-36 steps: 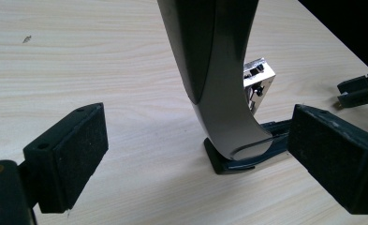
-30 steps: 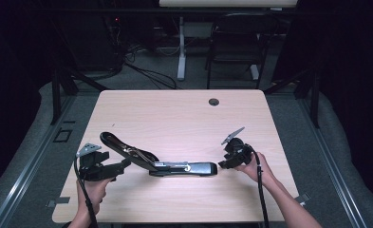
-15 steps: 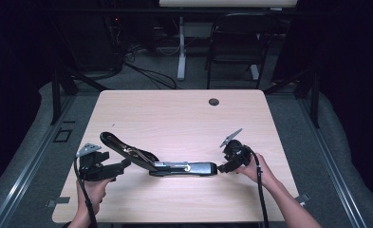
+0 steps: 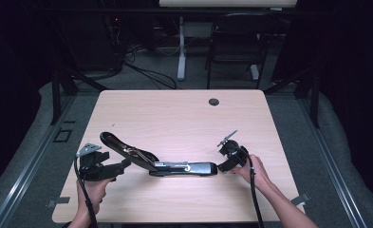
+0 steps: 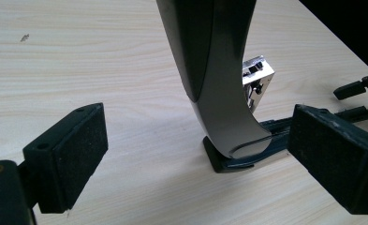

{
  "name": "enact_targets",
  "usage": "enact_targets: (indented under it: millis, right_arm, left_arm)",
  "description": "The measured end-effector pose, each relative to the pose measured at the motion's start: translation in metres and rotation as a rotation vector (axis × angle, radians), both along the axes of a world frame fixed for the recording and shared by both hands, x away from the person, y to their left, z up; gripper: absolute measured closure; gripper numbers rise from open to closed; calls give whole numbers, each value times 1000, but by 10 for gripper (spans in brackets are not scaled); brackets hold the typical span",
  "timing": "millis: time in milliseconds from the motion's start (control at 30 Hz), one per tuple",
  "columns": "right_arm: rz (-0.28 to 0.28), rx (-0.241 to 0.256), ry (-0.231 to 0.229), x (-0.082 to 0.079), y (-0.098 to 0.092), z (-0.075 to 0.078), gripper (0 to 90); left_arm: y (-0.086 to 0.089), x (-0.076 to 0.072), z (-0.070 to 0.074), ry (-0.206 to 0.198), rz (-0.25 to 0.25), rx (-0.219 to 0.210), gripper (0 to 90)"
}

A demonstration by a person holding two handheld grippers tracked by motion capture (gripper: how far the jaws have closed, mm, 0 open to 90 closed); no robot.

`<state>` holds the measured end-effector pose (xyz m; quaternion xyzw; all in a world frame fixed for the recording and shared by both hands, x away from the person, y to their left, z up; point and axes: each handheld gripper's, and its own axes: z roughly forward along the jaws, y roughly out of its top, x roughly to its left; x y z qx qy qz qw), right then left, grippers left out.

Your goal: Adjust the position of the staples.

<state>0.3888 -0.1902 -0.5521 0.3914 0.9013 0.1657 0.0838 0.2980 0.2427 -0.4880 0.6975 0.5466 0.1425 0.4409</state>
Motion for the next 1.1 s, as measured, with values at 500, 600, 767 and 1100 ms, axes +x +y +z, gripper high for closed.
enact_targets:
  millis: [500,600,767,1100]
  right_arm:
    - [-7,-44,75,-1,-18,7,497]
    - [-28,-19,92,-1,-22,9,548]
    - [-29,50,123,3,-28,13,628]
    - [-64,56,136,5,-19,8,697]
  left_arm:
    - [2,0,0,2,6,-12,58]
    - [2,0,0,2,6,-12,58]
    - [1,0,0,1,3,-12,58]
    - [1,1,0,-2,4,-16,63]
